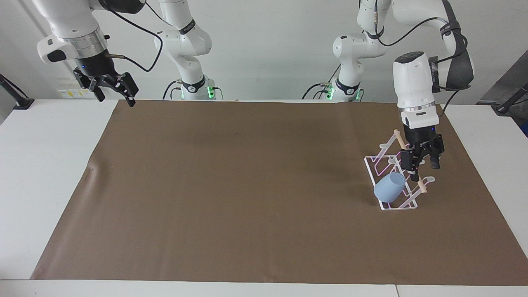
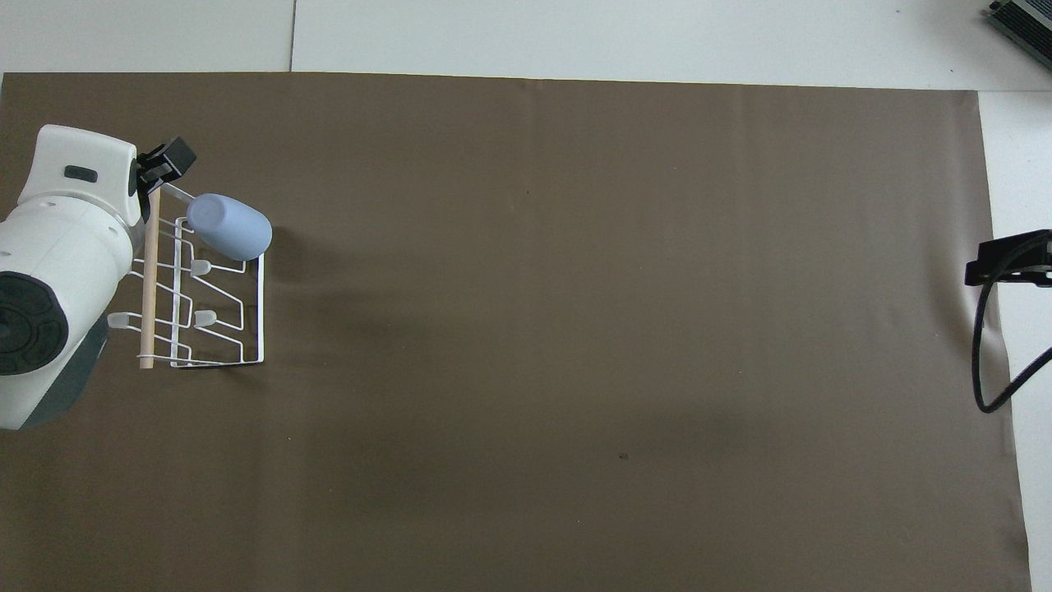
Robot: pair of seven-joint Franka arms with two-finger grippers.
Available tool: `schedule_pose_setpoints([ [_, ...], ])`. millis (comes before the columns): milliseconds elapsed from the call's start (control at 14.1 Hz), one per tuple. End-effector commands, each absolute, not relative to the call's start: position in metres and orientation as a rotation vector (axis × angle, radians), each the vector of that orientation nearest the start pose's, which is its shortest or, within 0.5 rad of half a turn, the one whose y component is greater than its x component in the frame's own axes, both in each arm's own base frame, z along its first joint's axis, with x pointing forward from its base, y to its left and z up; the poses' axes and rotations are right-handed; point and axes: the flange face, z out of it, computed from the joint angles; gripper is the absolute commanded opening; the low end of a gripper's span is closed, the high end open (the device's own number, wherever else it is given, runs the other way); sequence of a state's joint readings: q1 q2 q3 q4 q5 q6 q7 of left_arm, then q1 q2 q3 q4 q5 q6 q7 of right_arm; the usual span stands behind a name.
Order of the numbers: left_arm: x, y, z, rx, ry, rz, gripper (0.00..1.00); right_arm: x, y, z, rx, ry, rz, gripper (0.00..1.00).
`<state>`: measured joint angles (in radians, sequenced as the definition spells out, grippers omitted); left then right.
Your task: Hang cup on cup holder
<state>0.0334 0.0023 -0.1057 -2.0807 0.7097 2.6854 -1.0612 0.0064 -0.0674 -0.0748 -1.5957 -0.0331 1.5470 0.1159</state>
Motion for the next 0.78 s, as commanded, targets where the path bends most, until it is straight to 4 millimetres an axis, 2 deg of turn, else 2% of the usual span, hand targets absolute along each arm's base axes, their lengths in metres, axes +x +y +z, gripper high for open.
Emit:
schedule_pose_setpoints([
  [0, 0.582, -0.065, 0.493, -2.764, -0.502, -1.061, 1.0, 0.526, -0.033, 0.642, -3.195, 0.183, 0.021, 1.0],
  [212, 0.588, -0.061, 0.5, -2.835, -0.418, -0.984, 1.0, 0.525, -0.03, 0.639, -3.185, 0.174, 0.039, 1.0],
  [354, 0.597, -0.053, 0.525, -2.893, -0.335, -0.788, 1.0, 0.524, -0.029, 0.639, -3.175, 0.174, 0.056, 1.0],
  [495, 0.6, -0.046, 0.562, -2.997, -0.19, -0.577, 1.0, 0.524, -0.03, 0.64, -3.175, 0.181, 0.058, 1.0],
  [707, 0.594, -0.043, 0.57, -3.008, -0.133, -0.471, 1.0, 0.524, -0.029, 0.639, -3.174, 0.193, 0.048, 1.0],
])
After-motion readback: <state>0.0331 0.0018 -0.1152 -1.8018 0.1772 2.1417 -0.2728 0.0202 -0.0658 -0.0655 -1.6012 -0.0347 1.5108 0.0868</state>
